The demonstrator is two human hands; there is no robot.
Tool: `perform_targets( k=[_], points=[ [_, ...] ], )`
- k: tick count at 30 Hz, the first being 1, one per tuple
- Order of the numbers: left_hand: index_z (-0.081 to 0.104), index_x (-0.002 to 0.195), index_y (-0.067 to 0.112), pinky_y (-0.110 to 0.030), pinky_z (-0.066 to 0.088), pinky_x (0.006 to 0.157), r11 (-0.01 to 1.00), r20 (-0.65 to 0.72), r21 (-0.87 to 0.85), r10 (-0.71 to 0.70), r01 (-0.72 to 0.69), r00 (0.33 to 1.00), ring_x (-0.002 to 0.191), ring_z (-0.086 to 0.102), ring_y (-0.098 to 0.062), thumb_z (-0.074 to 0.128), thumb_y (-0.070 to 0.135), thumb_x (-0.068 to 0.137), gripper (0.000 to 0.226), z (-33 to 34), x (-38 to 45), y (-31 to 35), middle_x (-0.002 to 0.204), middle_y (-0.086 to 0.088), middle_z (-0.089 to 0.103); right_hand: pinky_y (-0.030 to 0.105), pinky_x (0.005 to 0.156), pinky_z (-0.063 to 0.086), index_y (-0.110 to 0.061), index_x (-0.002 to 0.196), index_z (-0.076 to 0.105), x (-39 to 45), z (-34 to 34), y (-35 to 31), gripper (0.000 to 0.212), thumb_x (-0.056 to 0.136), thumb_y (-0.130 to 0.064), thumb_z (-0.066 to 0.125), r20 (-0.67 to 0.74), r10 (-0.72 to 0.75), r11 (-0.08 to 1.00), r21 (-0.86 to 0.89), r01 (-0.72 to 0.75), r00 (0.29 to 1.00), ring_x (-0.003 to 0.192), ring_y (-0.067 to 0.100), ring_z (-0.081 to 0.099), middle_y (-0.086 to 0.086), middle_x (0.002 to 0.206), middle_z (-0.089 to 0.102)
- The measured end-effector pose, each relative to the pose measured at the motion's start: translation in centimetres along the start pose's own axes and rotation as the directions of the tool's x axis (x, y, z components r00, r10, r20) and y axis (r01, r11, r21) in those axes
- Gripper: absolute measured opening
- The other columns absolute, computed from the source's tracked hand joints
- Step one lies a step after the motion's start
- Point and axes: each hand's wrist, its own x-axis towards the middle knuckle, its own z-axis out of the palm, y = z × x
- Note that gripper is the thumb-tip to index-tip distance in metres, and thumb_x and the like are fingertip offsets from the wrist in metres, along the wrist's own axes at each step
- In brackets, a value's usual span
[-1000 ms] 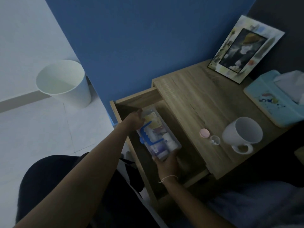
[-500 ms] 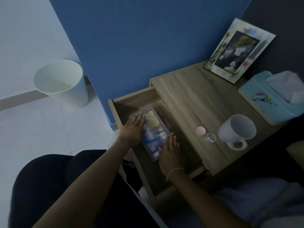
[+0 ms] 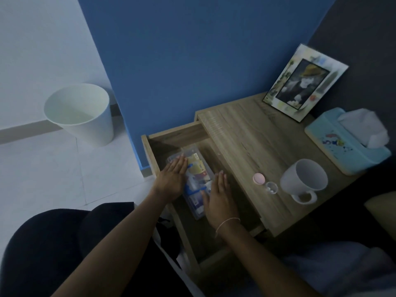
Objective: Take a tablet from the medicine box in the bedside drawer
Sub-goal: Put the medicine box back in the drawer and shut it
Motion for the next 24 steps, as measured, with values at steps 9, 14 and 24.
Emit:
perform_targets(
  k=[9,14,24],
  points=[
    [0.009,0.150,0.005,-0.038,0.002,0.121,0.990,-0.351,-0.094,-0.128,0.101,0.927,0.147,-0.004,-0.025,0.031,0.028,0.102,0.058,-2.3,-0.1,-1.0,0.159,-0.012,0.002,0.036,0.118,0.002,-0.005,0.150,0.014,13.4,-7.9,1.6,0.052,0.103,-0.023,0.024,-0.135,-0.155,0.985,-0.099,0.142,0.979,0.148,0.022,0.003,0.011,0.160,0.011],
    [0.007,0.150,0.002,-0.040,0.005,0.122,0.880,-0.386,-0.342,-0.451,0.329,0.805,0.149,0.000,-0.029,0.029,0.031,0.101,0.061,-2.1,0.1,-1.8,0.160,-0.016,0.002,0.039,0.120,0.000,-0.009,0.151,0.010,16.1,-7.2,3.9,0.052,0.103,-0.028,0.019,-0.004,-0.214,0.957,-0.202,0.208,0.977,0.148,0.022,0.000,0.007,0.161,0.007],
    [-0.004,0.150,0.007,-0.033,0.006,0.120,0.668,-0.295,-0.679,-0.628,0.304,0.720,0.149,-0.004,-0.023,0.028,0.035,0.101,0.065,-0.4,2.0,-1.8,0.160,-0.012,-0.010,0.037,0.120,0.001,-0.011,0.151,0.016,16.9,-5.1,5.0,0.052,0.102,-0.029,0.022,-0.093,-0.244,0.954,-0.204,0.221,0.965,0.148,0.014,0.005,0.002,0.160,0.014]
  ],
)
